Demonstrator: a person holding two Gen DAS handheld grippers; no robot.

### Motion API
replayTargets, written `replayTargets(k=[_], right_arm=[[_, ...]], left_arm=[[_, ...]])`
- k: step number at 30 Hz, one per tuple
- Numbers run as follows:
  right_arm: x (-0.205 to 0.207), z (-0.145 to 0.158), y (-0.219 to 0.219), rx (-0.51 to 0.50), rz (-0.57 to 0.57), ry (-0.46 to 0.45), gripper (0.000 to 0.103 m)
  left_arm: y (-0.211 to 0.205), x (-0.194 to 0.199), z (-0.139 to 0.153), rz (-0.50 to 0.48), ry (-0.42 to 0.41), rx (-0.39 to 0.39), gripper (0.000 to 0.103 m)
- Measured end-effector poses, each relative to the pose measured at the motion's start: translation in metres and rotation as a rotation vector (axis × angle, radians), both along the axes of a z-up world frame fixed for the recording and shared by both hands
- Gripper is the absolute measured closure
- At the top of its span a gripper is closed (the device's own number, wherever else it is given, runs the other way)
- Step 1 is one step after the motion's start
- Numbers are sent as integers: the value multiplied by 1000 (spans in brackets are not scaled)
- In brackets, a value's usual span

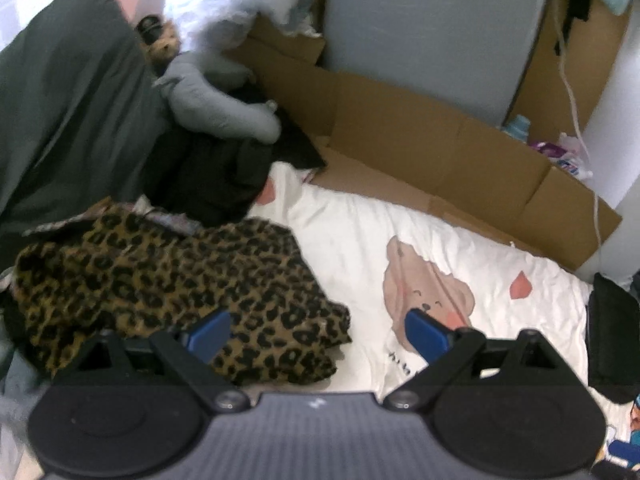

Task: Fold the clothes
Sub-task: 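Move the left tool onto the leopard-print garment and grasp its edge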

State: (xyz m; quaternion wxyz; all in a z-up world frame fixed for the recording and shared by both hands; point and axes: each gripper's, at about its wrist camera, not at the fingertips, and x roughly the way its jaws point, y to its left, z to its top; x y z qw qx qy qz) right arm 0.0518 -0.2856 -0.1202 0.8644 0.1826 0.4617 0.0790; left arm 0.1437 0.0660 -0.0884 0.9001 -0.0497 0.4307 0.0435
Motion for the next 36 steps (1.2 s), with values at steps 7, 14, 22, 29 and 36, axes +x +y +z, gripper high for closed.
replayTargets(k=[7, 14, 22, 29, 36], right_arm=[[2, -17, 4, -72, 48, -56, 0], [3, -34, 9, -126, 66, -49, 0], [-3, -36, 13, -135, 32, -77, 0], [-6, -44, 35, -125, 76, -60, 0], [-6, -51, 60, -120, 126, -55, 0]], left_arm=[[18, 10, -25, 80, -18, 6, 7], [46, 8, -57, 157, -29, -12, 7], [91, -2, -90, 291, -5, -93, 7], [113, -14, -116, 348, 12, -131, 7], [121, -11, -144, 368, 25, -246, 13]])
